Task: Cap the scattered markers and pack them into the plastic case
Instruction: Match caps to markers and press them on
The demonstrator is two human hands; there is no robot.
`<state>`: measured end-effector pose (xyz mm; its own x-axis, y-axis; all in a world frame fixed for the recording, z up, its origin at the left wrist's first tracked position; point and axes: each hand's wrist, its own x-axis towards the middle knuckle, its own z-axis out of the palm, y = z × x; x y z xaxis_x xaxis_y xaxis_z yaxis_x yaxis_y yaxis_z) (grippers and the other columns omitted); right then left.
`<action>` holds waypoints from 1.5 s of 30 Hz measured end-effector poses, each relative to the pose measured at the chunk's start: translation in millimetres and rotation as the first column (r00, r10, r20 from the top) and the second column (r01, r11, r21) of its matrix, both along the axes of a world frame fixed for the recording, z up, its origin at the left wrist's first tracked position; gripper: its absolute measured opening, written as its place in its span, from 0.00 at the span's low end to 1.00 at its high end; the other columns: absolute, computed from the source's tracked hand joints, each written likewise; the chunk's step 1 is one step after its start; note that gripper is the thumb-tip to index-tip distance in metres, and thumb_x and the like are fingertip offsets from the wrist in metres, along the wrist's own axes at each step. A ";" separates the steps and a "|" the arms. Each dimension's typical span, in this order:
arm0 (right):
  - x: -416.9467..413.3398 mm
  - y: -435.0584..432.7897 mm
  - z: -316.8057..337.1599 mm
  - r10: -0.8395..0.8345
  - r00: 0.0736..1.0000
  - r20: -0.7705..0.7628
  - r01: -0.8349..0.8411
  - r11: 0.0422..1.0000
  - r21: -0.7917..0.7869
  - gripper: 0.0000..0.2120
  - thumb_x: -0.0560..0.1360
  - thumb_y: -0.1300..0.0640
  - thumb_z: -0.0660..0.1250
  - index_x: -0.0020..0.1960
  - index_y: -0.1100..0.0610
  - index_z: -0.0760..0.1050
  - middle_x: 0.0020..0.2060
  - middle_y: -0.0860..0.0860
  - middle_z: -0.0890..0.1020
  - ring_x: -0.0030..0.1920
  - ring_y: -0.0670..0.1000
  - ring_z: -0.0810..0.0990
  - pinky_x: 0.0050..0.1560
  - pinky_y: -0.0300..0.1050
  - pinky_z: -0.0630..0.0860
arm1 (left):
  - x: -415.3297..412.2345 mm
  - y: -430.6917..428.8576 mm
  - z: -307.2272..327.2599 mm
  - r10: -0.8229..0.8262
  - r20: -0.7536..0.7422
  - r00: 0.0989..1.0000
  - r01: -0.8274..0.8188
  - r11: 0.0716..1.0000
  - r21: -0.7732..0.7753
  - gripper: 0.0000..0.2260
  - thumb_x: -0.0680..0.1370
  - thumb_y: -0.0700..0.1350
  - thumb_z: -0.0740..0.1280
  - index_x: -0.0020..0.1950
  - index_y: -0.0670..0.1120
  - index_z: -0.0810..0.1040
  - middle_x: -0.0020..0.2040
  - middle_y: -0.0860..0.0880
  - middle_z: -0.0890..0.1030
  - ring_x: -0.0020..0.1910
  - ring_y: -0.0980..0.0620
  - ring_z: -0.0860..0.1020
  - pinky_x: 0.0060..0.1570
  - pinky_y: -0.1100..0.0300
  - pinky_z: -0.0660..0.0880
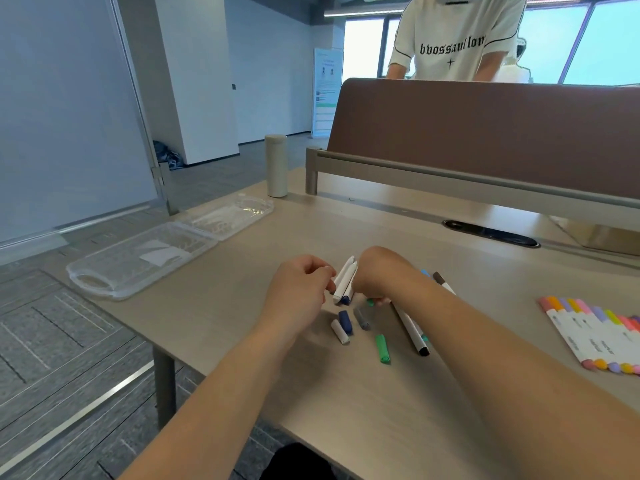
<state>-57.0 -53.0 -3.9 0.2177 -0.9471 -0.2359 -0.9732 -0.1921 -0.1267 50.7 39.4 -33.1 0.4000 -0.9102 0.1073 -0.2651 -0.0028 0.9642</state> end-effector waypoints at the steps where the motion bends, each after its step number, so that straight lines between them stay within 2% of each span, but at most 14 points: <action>1: -4.6 1.9 0.9 0.004 0.998 0.059 -0.002 1.000 -0.019 0.13 0.74 0.63 0.65 0.32 0.57 0.69 0.29 0.53 0.72 0.29 0.51 0.71 0.30 0.40 0.67 | -2.8 2.2 1.1 -0.002 0.029 1.000 0.002 1.000 0.000 0.07 0.77 0.41 0.64 0.43 0.47 0.82 0.34 0.51 0.82 0.32 0.53 0.74 0.36 0.59 0.70; 6: -33.6 24.2 9.4 -0.021 0.964 0.267 0.037 0.998 -0.053 0.13 0.73 0.61 0.64 0.30 0.59 0.71 0.26 0.54 0.74 0.29 0.53 0.73 0.36 0.43 0.70 | -23.1 15.6 8.3 -0.099 0.283 0.954 0.084 0.994 0.065 0.06 0.75 0.42 0.65 0.42 0.45 0.81 0.36 0.48 0.83 0.25 0.60 0.74 0.27 0.68 0.68; 9: -53.7 38.1 12.1 -0.025 0.927 0.374 0.055 0.996 -0.069 0.08 0.69 0.62 0.66 0.32 0.61 0.71 0.29 0.57 0.74 0.30 0.55 0.72 0.34 0.44 0.69 | -34.8 22.5 10.3 -0.225 0.436 0.871 0.162 0.971 0.178 0.08 0.74 0.46 0.68 0.38 0.43 0.82 0.32 0.47 0.83 0.26 0.56 0.75 0.32 0.63 0.72; 12: -70.4 53.8 13.6 -0.004 0.868 0.497 0.036 0.998 -0.056 0.06 0.70 0.63 0.67 0.41 0.66 0.78 0.36 0.63 0.82 0.35 0.59 0.80 0.40 0.52 0.79 | -48.4 26.9 10.1 -0.318 0.606 0.729 0.153 0.939 0.308 0.12 0.72 0.51 0.71 0.35 0.43 0.81 0.31 0.47 0.82 0.32 0.50 0.79 0.36 0.56 0.75; 15: -83.5 68.1 13.2 0.026 0.830 0.557 0.015 0.998 -0.068 0.11 0.71 0.62 0.68 0.51 0.66 0.78 0.42 0.63 0.83 0.37 0.60 0.82 0.41 0.55 0.81 | -65.8 33.6 10.0 -0.371 0.728 0.576 0.091 0.915 0.393 0.17 0.73 0.55 0.71 0.34 0.44 0.75 0.30 0.48 0.74 0.35 0.47 0.75 0.29 0.59 0.66; 18: -92.6 77.8 11.9 0.046 0.830 0.556 -0.007 0.997 -0.073 0.11 0.72 0.61 0.67 0.53 0.62 0.75 0.38 0.58 0.80 0.33 0.55 0.77 0.31 0.46 0.73 | -78.1 39.4 8.1 -0.361 0.824 0.436 0.004 0.917 0.399 0.16 0.77 0.55 0.66 0.36 0.46 0.68 0.35 0.50 0.70 0.39 0.48 0.72 0.28 0.60 0.60; 21: -98.9 83.7 10.5 0.057 0.822 0.567 -0.014 0.997 -0.080 0.09 0.72 0.60 0.67 0.51 0.61 0.75 0.43 0.58 0.82 0.41 0.58 0.81 0.41 0.51 0.78 | -84.4 40.9 5.4 -0.334 0.867 0.368 -0.065 0.921 0.383 0.12 0.80 0.49 0.62 0.39 0.46 0.67 0.38 0.48 0.71 0.40 0.45 0.73 0.34 0.61 0.64; 24: -104.5 86.4 9.8 0.081 0.827 0.556 -0.035 0.995 -0.094 0.10 0.71 0.58 0.64 0.48 0.64 0.76 0.40 0.56 0.84 0.43 0.57 0.83 0.44 0.52 0.79 | -81.6 42.4 11.3 -0.334 0.830 0.447 -0.037 0.920 0.390 0.16 0.79 0.49 0.62 0.33 0.45 0.67 0.31 0.48 0.69 0.35 0.47 0.75 0.28 0.60 0.62; 26: -110.5 88.1 10.7 0.079 0.818 0.570 -0.051 0.997 -0.065 0.08 0.73 0.60 0.63 0.48 0.64 0.76 0.38 0.55 0.85 0.39 0.53 0.85 0.41 0.49 0.80 | -73.2 42.1 18.4 -0.298 0.695 0.654 0.050 0.934 0.354 0.13 0.76 0.44 0.64 0.33 0.41 0.75 0.27 0.49 0.73 0.26 0.52 0.71 0.23 0.62 0.63; 29: -120.6 89.4 10.9 0.113 0.819 0.563 -0.107 0.993 -0.044 0.05 0.75 0.60 0.63 0.48 0.58 0.77 0.36 0.51 0.85 0.30 0.47 0.82 0.30 0.38 0.74 | -57.1 41.8 27.6 -0.212 0.239 0.948 0.162 0.964 0.212 0.07 0.75 0.37 0.65 0.42 0.37 0.82 0.25 0.51 0.78 0.22 0.55 0.69 0.22 0.67 0.66; 32: -126.8 90.1 10.6 0.165 0.843 0.513 -0.139 0.986 -0.089 0.06 0.74 0.58 0.64 0.50 0.51 0.77 0.41 0.46 0.81 0.35 0.45 0.78 0.32 0.37 0.69 | -47.4 41.5 31.6 -0.193 -0.062 0.979 0.201 0.969 0.147 0.04 0.77 0.35 0.65 0.43 0.37 0.79 0.30 0.47 0.80 0.22 0.55 0.69 0.23 0.66 0.66; 39: -128.3 83.9 3.2 0.117 0.905 0.409 -0.078 0.991 -0.112 0.10 0.74 0.57 0.63 0.54 0.57 0.79 0.45 0.53 0.82 0.41 0.52 0.78 0.39 0.45 0.73 | -57.3 40.2 20.3 -0.228 0.316 0.921 0.166 0.963 0.211 0.08 0.75 0.37 0.62 0.41 0.39 0.80 0.32 0.48 0.83 0.25 0.51 0.73 0.30 0.63 0.70; 43: -123.9 81.4 -8.9 0.069 0.909 0.412 -0.011 0.990 -0.141 0.04 0.74 0.58 0.63 0.43 0.56 0.76 0.42 0.53 0.82 0.42 0.54 0.80 0.41 0.47 0.75 | -83.1 43.8 5.1 -0.266 0.574 0.775 0.165 0.961 0.222 0.09 0.77 0.44 0.61 0.43 0.43 0.79 0.39 0.45 0.83 0.35 0.49 0.78 0.37 0.55 0.74; 45: -124.3 80.6 -8.8 0.056 0.887 0.458 0.038 0.980 -0.195 0.07 0.74 0.59 0.63 0.37 0.53 0.71 0.39 0.52 0.79 0.40 0.53 0.78 0.39 0.46 0.72 | -91.2 46.5 2.3 -0.283 0.603 0.746 0.201 0.959 0.202 0.12 0.78 0.47 0.61 0.43 0.40 0.78 0.38 0.44 0.83 0.35 0.47 0.78 0.38 0.54 0.74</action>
<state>-181.3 27.6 -12.7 0.2654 -0.9609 0.0796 -0.8127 -0.2673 -0.5178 -40.5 85.9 -30.9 0.0473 -0.9889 0.1406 -0.8108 0.0442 0.5837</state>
